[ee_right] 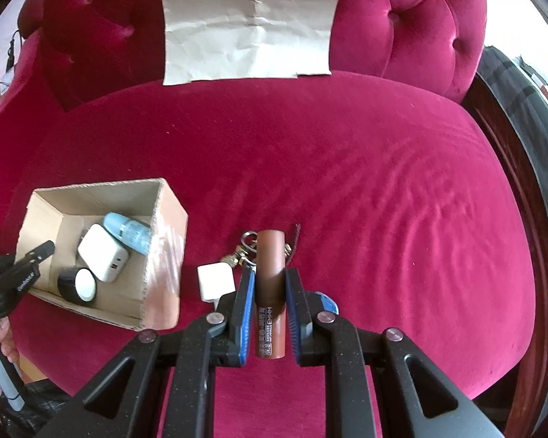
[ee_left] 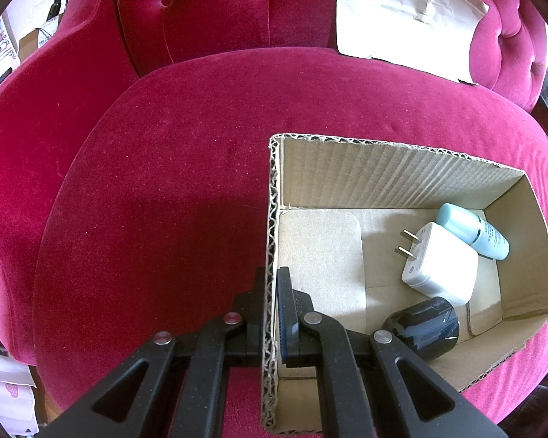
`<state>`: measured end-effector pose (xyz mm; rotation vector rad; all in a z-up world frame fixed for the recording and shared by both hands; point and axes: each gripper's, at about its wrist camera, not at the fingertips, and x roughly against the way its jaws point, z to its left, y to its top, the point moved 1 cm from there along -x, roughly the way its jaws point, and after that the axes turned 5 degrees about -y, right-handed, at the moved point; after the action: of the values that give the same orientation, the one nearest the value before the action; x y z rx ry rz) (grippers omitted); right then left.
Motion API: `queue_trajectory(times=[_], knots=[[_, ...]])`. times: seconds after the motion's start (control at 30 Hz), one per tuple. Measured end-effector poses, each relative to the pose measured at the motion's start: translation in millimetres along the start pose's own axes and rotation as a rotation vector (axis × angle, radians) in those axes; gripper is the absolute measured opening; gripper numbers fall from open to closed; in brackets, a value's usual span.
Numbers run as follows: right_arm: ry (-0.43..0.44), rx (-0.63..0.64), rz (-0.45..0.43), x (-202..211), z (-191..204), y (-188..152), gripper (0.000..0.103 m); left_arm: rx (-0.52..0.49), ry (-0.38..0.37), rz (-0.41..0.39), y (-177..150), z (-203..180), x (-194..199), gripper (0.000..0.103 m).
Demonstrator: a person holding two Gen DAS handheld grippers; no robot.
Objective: Organize rigid objects
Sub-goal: 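Carry the lipstick tube over the box with the right tool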
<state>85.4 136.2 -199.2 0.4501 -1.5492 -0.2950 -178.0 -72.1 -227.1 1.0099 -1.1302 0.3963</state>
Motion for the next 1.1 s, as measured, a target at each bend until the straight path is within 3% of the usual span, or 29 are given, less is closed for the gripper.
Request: queue_trajectory(times=[1.1], knots=[[0.126, 0.051, -0.060, 19, 86, 34, 0.016, 0.003, 0.002, 0.000, -2, -2, 3, 0.004]])
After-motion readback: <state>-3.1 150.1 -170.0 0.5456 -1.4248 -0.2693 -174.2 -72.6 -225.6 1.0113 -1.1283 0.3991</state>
